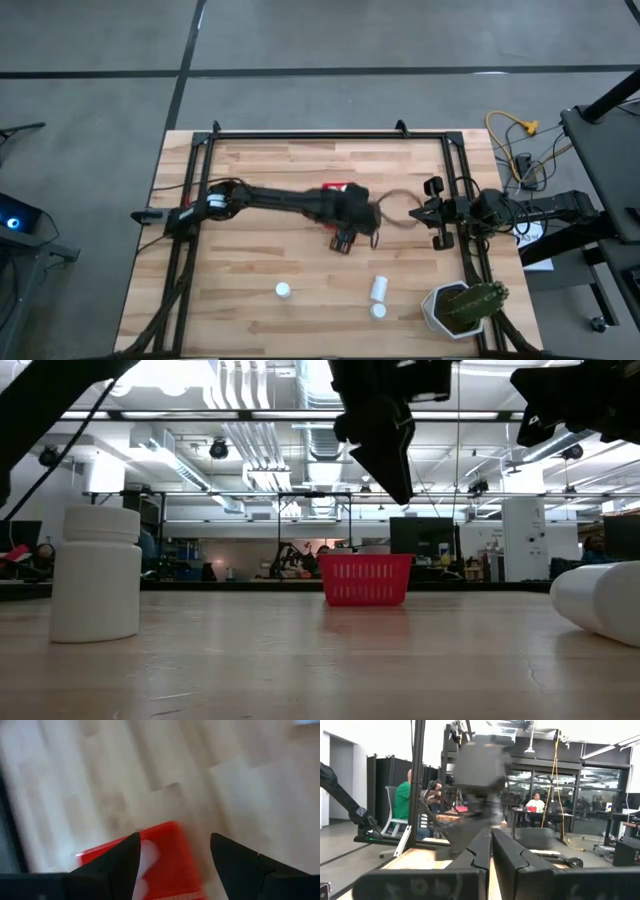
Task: Pick and place pill bottles into a basket
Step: Put the middle left white medicine bottle into the red bin
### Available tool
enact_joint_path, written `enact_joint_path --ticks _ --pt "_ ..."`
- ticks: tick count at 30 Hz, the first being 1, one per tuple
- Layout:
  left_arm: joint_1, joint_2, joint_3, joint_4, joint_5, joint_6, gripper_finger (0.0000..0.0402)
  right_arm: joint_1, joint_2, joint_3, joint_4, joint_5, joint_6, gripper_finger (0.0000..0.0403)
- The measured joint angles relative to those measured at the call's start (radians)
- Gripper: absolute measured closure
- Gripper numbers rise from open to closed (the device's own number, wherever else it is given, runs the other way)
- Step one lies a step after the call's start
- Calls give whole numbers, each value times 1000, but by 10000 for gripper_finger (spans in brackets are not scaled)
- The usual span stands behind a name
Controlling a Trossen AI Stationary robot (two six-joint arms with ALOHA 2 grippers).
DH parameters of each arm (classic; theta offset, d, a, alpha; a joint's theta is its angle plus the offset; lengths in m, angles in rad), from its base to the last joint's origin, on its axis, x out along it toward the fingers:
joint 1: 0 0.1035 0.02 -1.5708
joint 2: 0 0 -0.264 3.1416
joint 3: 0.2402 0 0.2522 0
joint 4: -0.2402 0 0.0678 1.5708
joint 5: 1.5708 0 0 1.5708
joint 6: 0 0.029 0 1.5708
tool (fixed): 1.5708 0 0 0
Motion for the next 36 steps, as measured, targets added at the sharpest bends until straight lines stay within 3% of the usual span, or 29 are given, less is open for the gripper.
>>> enact_joint_path --ticks 16,22,32,36 --pt "-246 -21 -159 -37 -16 -263 180 0 0 0 0 0 -1 394" --pt "-325 -131 -208 -40 -19 -399 180 0 0 0 0 0 -1 394" --pt "-423 -343 -441 -48 10 -640 180 0 -1 0 1 -1 -1 394" --pt "-443 -409 -536 -44 87 -749 180 0 -1 0 1 -1 -1 394"
